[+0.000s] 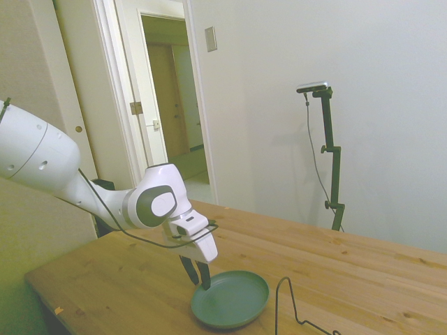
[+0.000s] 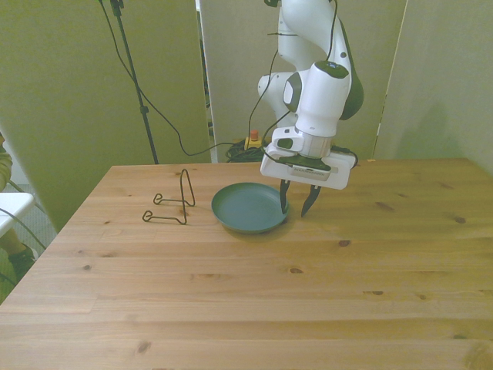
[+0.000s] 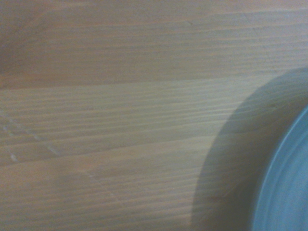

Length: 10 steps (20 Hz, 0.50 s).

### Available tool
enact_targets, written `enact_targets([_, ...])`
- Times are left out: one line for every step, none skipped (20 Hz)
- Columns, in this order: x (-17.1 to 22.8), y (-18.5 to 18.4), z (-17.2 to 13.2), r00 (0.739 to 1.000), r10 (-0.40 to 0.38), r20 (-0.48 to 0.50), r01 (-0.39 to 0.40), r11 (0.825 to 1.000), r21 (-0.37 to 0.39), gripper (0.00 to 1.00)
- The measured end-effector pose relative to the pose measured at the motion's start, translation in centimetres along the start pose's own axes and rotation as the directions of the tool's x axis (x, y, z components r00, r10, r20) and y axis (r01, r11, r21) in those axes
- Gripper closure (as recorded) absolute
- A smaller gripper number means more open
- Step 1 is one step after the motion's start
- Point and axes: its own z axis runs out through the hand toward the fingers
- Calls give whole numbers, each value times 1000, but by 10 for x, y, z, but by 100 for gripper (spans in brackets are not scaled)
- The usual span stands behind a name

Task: Load the plate

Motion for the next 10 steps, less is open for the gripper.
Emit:
enact_targets([0,0,0,1000,0,0,0,1000,-1,100])
enact_targets([0,0,1,1000,0,0,0,1000,-1,100])
enact_targets([0,0,1,1000,0,1,0,1000,-2,100])
enact_targets([0,0,1,1000,0,1,0,1000,-3,100])
enact_targets([0,0,1,1000,0,1,0,1000,-3,100])
enact_targets([0,0,1,1000,0,1,0,1000,-3,100])
enact_targets([0,0,1,1000,-2,1,2,1000,-4,100])
enact_targets([0,0,1,1000,-3,1,3,1000,-5,100])
enact_targets([0,0,1,1000,-5,0,5,1000,-6,100])
enact_targets([0,0,0,1000,-8,-4,8,1000,-6,100])
